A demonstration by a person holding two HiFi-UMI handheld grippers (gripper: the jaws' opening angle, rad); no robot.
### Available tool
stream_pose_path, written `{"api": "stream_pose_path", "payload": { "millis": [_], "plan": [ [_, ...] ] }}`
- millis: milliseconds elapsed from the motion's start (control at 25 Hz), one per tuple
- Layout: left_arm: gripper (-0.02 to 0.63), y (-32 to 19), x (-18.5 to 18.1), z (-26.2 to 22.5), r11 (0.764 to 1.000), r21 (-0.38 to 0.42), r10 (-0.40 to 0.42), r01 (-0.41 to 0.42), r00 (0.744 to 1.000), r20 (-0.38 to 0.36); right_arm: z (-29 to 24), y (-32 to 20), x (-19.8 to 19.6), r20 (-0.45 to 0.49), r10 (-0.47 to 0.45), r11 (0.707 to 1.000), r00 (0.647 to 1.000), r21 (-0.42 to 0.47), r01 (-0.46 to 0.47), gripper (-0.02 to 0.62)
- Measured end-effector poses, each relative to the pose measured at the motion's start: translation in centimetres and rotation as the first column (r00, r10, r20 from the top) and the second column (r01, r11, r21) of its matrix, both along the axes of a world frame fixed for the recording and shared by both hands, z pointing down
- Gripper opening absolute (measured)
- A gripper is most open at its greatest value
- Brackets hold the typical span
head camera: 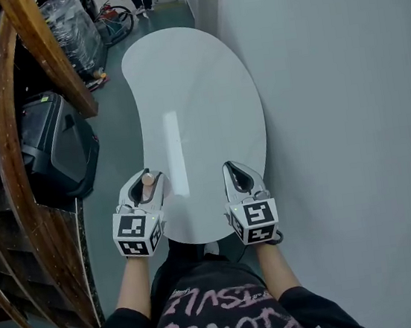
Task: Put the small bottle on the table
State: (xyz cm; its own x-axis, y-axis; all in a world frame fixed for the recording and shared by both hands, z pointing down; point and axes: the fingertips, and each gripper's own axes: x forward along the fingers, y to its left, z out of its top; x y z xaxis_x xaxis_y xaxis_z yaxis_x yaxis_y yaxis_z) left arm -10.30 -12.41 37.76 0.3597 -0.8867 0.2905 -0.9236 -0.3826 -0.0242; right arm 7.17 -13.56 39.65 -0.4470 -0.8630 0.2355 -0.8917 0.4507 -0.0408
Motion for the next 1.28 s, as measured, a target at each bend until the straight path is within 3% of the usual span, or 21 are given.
{"api": "stream_pose_path", "payload": {
  "millis": [720,1280],
  "plan": [
    [0.130,-4.2,-0.2,2.6,0.999,-0.031,0.013,-0.014,1.000,-0.008,2.2,-3.6,-0.3,-0.012,0.021,0.999,1.000,-0.043,-0.022,0.009],
    [0.130,-6.8,-0.6,6.3,0.993,-0.111,0.025,-0.026,1.000,-0.004,4.7,-6.2,-0.2,0.002,0.045,0.993,0.999,-0.113,-0.044,0.009]
  ]
}}
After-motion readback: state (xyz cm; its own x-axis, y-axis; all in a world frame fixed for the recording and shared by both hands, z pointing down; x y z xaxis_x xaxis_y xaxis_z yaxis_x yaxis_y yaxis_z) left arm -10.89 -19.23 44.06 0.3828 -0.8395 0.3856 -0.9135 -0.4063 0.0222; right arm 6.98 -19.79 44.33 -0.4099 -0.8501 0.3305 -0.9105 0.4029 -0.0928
